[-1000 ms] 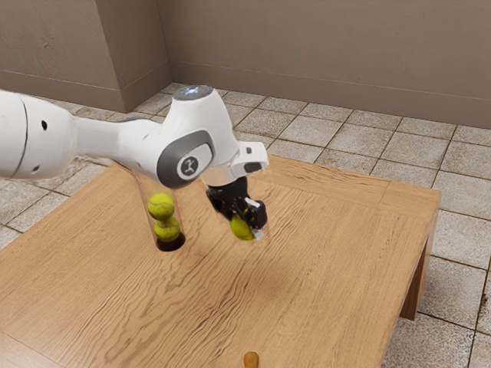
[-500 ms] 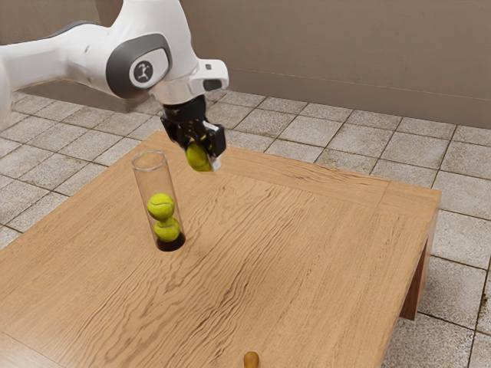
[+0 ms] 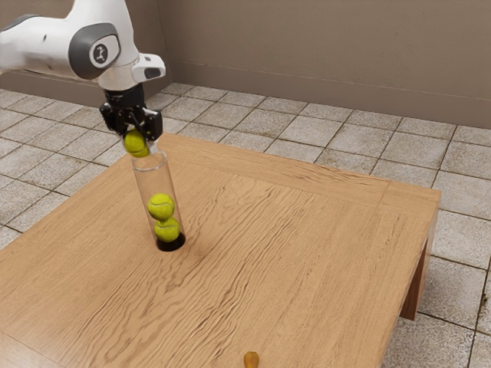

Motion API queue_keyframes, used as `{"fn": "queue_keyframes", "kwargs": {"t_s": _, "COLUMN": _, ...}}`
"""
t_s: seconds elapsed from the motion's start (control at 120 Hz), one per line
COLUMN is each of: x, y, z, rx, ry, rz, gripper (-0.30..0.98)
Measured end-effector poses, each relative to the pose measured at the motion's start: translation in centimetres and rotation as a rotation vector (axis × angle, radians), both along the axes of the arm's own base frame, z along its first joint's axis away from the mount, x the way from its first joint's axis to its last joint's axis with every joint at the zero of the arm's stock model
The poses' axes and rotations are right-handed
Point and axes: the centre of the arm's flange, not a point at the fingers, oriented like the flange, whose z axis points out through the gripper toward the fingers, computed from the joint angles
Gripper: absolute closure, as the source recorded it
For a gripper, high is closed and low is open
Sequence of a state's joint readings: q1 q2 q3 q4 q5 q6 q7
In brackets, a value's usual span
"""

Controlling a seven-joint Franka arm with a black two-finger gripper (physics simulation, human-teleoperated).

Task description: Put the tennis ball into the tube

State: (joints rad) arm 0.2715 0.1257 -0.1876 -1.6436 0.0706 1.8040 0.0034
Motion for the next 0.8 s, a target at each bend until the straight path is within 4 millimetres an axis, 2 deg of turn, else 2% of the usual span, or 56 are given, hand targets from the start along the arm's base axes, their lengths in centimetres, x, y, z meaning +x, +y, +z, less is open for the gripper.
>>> {"fn": "queue_keyframes", "kwargs": {"t_s": 0.225, "x": 1.8, "y": 0.9, "z": -1.2, "rx": -0.010, "ry": 0.009, "rz": -0.010, "gripper": 0.32}}
{"fn": "queue_keyframes", "kwargs": {"t_s": 0.392, "x": 2.3, "y": 1.2, "z": -2.2, "rx": -0.016, "ry": 0.022, "rz": -0.016, "gripper": 0.32}}
{"fn": "queue_keyframes", "kwargs": {"t_s": 0.567, "x": 2.2, "y": 1.4, "z": -2.1, "rx": -0.020, "ry": 0.020, "rz": -0.019, "gripper": 0.16}}
{"fn": "queue_keyframes", "kwargs": {"t_s": 0.717, "x": 1.8, "y": 1.5, "z": -1.4, "rx": -0.018, "ry": 0.014, "rz": -0.021, "gripper": 0.08}}
{"fn": "queue_keyframes", "kwargs": {"t_s": 0.8, "x": 0.0, "y": 0.7, "z": 1.2, "rx": -0.011, "ry": -0.002, "rz": -0.028, "gripper": 0.05}}
